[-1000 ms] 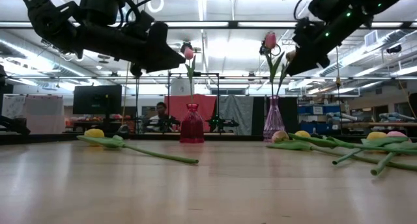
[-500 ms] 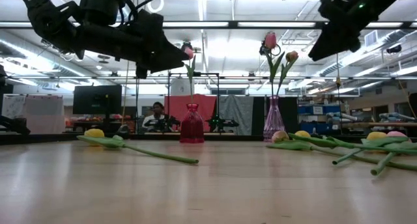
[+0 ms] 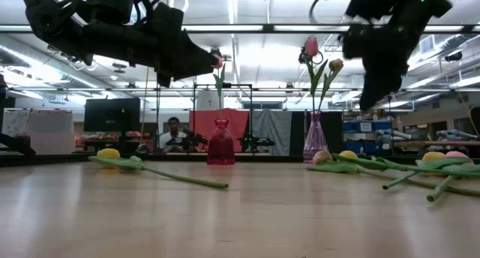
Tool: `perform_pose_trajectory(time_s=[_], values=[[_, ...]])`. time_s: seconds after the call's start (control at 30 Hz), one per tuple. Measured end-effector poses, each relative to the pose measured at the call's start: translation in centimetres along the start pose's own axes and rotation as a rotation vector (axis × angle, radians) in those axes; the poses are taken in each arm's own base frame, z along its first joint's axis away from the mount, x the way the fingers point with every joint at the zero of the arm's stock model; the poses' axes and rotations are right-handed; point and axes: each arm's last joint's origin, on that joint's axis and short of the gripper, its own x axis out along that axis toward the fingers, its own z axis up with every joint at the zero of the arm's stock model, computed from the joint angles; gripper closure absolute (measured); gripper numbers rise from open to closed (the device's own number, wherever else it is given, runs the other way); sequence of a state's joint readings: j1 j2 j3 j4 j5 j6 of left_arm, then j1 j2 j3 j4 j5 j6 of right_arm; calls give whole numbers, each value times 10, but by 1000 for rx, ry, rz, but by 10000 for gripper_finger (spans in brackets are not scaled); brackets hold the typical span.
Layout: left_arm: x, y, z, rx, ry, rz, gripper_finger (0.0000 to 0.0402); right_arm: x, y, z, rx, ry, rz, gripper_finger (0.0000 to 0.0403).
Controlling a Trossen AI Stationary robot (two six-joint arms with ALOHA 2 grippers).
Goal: Sort flowers into vase by color
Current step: Put the yellow tulip into the blue vase
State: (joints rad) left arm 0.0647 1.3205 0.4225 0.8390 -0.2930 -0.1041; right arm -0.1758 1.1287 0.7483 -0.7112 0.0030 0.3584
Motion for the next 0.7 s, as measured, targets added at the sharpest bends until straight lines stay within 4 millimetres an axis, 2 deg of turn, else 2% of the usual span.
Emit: perform_pose_trajectory(time_s=[0.13, 0.33, 0.53, 0.7], values=[[0, 3, 2, 122, -20, 97, 222, 31, 5, 2, 41, 133, -38, 245], [-1, 8, 14, 281, -114, 244, 222, 58, 17, 12, 67, 231, -91, 245], [-1, 11, 20, 283, -175, 233, 222, 73, 33, 18, 95, 234, -171, 245], [-1, 7, 18, 260, -159, 172, 222, 86, 34, 13, 123, 271, -236, 245]])
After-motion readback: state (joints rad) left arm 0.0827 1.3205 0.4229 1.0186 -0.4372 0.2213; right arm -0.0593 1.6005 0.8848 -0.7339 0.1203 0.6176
